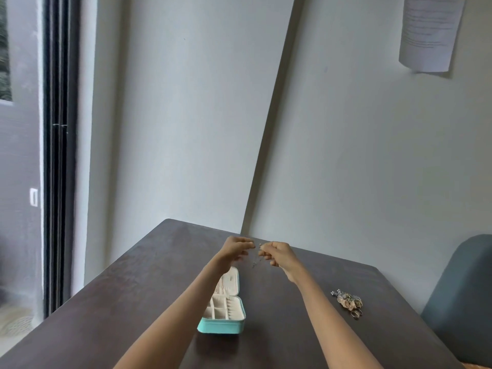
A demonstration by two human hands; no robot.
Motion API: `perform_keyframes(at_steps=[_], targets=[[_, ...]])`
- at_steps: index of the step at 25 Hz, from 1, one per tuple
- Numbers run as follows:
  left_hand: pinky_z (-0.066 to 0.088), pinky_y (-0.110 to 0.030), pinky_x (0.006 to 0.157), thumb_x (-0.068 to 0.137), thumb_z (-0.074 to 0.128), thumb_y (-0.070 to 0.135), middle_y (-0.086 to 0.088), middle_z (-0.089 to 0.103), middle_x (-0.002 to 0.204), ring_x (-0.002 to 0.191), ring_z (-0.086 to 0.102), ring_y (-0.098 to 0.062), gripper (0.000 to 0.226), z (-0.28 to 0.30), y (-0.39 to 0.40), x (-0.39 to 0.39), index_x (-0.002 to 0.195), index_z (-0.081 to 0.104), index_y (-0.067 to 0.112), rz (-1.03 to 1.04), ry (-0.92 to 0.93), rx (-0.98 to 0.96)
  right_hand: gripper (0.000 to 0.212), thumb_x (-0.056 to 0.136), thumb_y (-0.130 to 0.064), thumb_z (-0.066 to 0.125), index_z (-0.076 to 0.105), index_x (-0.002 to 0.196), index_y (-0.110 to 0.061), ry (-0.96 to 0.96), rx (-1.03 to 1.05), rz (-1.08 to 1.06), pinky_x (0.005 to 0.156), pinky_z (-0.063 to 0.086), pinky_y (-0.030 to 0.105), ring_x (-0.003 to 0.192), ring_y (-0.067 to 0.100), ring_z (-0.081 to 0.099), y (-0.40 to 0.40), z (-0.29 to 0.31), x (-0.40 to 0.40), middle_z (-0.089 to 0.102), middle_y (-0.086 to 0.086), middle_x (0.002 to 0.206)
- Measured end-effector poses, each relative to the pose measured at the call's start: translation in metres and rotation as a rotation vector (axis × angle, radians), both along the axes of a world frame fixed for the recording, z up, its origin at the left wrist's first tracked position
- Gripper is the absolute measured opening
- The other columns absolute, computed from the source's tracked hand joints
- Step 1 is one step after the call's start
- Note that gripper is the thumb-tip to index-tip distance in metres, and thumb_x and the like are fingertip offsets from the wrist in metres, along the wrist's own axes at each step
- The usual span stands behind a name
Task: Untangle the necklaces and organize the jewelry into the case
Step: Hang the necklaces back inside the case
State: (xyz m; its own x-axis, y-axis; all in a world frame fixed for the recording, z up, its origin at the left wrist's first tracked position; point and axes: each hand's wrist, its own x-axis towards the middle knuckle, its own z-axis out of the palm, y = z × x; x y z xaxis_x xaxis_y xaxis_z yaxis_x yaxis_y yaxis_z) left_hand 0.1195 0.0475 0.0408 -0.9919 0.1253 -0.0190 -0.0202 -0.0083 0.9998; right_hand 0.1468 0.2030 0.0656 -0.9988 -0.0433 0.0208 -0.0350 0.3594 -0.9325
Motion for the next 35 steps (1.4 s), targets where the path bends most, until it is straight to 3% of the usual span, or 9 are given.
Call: perform_keyframes(at_steps=[2, 5, 10, 15, 22, 25, 29, 33, 35], targets=[[0.040, -0.011, 0.052, 0.088, 0.056, 0.003, -0.008, 0.064, 0.093, 0.067, 0.053, -0.012, 0.024, 0.005, -0.013, -0.005, 0.110, 0.065, 0.001, 0.066, 0.136, -0.115, 0.012, 0.091, -0.017, 0.054, 0.064, 0.086, -0.014, -0.009, 0.056, 0.058, 0.056, 0.036, 0.015, 0.070, 0.006, 0.050, -0.005, 0.002, 0.001, 0.067, -0.004, 0.083], [0.050, -0.025, 0.086, 0.083, 0.056, 0.001, -0.014, 0.069, 0.109, 0.101, 0.064, -0.026, 0.032, -0.003, -0.039, -0.018, 0.113, 0.065, 0.001, 0.238, 0.240, -0.362, 0.012, 0.091, -0.018, 0.051, 0.061, 0.084, -0.017, -0.009, 0.098, 0.120, 0.055, 0.032, 0.016, 0.069, 0.004, 0.045, -0.014, 0.006, 0.004, 0.068, -0.007, 0.085], [0.042, -0.036, 0.101, 0.082, 0.061, 0.018, -0.014, 0.055, 0.129, 0.121, 0.050, -0.030, 0.053, -0.052, -0.076, -0.012, 0.131, 0.045, 0.008, 0.318, -0.042, -0.546, 0.011, 0.093, -0.013, 0.048, 0.054, 0.084, -0.015, -0.059, 0.071, 0.191, 0.049, 0.028, 0.014, 0.061, 0.005, 0.039, -0.033, -0.012, 0.009, 0.069, -0.001, 0.084], [0.040, -0.031, 0.095, 0.087, 0.065, 0.025, -0.017, 0.044, 0.137, 0.124, 0.046, -0.030, 0.066, -0.075, -0.076, -0.006, 0.137, 0.032, -0.002, 0.238, -0.129, -0.516, 0.007, 0.093, -0.010, 0.049, 0.052, 0.087, -0.013, -0.086, 0.113, 0.268, 0.052, 0.030, 0.016, 0.060, 0.004, 0.040, -0.047, -0.030, 0.017, 0.064, -0.001, 0.077], [0.043, -0.025, 0.054, 0.084, 0.068, 0.029, -0.017, 0.055, 0.120, 0.074, 0.055, -0.018, 0.056, -0.083, -0.080, -0.002, 0.128, 0.043, 0.007, 0.297, -0.109, -0.225, 0.015, 0.090, -0.012, 0.054, 0.055, 0.075, -0.014, -0.095, 0.367, 0.319, 0.053, 0.030, 0.017, 0.060, 0.005, 0.038, -0.043, -0.036, 0.012, 0.056, -0.002, 0.073], [0.042, -0.018, 0.043, 0.085, 0.068, 0.030, -0.016, 0.059, 0.107, 0.068, 0.054, -0.013, 0.051, -0.087, -0.080, 0.004, 0.125, 0.045, 0.007, 0.271, -0.063, -0.140, 0.016, 0.088, -0.015, 0.058, 0.057, 0.074, -0.008, 0.000, 0.544, 0.247, 0.055, 0.030, 0.020, 0.058, 0.006, 0.039, -0.045, -0.039, 0.003, 0.049, -0.001, 0.068], [0.046, -0.019, 0.045, 0.084, 0.069, 0.030, -0.015, 0.061, 0.106, 0.076, 0.059, -0.018, 0.043, -0.093, -0.081, 0.005, 0.117, 0.051, 0.009, 0.292, 0.020, -0.099, 0.017, 0.086, -0.013, 0.052, 0.059, 0.071, -0.007, 0.197, 0.793, 0.088, 0.065, 0.043, 0.026, 0.076, 0.013, 0.059, -0.058, -0.048, -0.008, 0.065, 0.007, 0.095], [0.051, -0.025, 0.065, 0.080, 0.073, 0.024, -0.009, 0.071, 0.092, 0.086, 0.066, -0.024, 0.024, -0.101, -0.083, 0.008, 0.099, 0.068, 0.009, 0.284, 0.152, -0.015, 0.022, 0.092, -0.016, 0.044, 0.065, 0.088, -0.009, 0.432, 1.036, -0.025, 0.073, 0.043, 0.032, 0.098, 0.021, 0.055, -0.066, -0.057, -0.006, 0.058, 0.003, 0.102], [0.048, -0.018, 0.062, 0.083, 0.071, 0.017, -0.003, 0.073, 0.085, 0.077, 0.064, -0.014, 0.015, -0.099, -0.082, 0.013, 0.096, 0.073, 0.011, 0.256, 0.177, 0.026, 0.024, 0.094, -0.017, 0.041, 0.065, 0.090, -0.011, 0.516, 1.126, -0.049, 0.071, 0.044, 0.032, 0.098, 0.018, 0.053, -0.065, -0.060, -0.007, 0.058, 0.001, 0.100]])
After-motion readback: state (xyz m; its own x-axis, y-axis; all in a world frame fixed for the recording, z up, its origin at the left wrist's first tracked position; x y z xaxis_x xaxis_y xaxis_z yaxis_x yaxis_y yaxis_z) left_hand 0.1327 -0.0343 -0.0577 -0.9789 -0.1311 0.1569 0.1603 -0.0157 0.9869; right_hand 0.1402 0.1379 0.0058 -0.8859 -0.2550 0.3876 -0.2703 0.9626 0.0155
